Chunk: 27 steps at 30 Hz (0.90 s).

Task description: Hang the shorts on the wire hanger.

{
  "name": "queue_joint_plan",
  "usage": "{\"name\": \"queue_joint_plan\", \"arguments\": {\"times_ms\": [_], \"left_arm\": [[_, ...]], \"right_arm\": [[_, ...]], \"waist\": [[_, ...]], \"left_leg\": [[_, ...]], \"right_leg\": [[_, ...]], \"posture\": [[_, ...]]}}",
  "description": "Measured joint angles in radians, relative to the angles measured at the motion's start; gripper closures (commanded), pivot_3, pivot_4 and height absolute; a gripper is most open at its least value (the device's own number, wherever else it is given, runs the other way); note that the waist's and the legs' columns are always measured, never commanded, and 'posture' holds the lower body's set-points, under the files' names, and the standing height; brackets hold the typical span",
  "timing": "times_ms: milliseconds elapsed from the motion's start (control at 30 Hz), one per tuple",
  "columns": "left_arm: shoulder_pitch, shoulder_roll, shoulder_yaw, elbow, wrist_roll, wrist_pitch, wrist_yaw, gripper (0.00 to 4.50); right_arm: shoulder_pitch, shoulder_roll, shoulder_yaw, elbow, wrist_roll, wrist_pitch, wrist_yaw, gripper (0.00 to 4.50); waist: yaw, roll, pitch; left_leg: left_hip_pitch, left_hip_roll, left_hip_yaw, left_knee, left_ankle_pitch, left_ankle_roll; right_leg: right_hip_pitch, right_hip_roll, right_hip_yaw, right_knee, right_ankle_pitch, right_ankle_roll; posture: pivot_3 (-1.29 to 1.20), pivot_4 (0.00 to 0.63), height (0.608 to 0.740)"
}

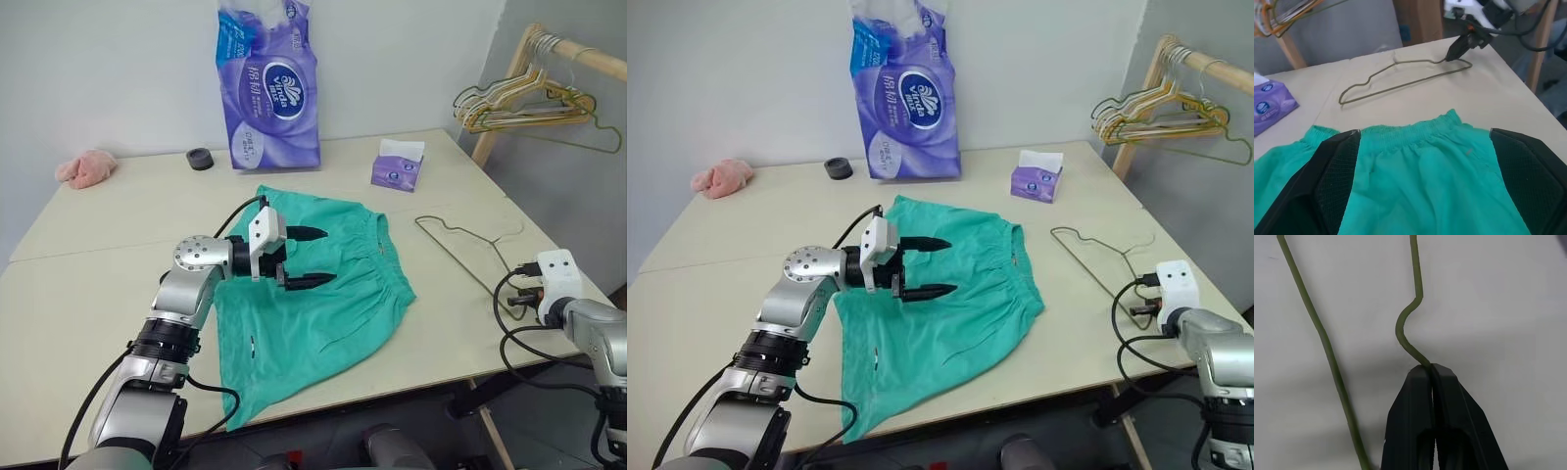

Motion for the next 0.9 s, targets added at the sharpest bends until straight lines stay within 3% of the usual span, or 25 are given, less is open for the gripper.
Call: {"name": "queue_joint_plan", "arguments": {"times_ms": [467,900], "left_arm": [[-0.204,0.082,0.038,0.285,0.003,0.081,-0.083,0.00],[-0.352,0.084,0.006,0.587,0.131,-0.098,-0.224,0.00]], "right_arm": [[0.056,-0.215,0.149,-0.186,-0.300,-0.449,0.060,4.48],[-0.104,-0.224,0.284,-0.238,-0.496,-0.724,0.147,4.48]], "waist": [[-0.024,0.000,0.001],[-0.038,0.000,0.001]], "left_leg": [[-0.002,0.000,0.003,0.000,0.000,0.000],[-0.010,-0.001,0.000,0.001,0.000,0.000]], "right_leg": [[-0.004,0.000,0.000,0.000,0.000,0.000],[-0.010,-0.001,-0.003,0.001,0.003,-0.005]], "posture": [[-0.29,0.033,0.740],[-0.31,0.028,0.740]]}}
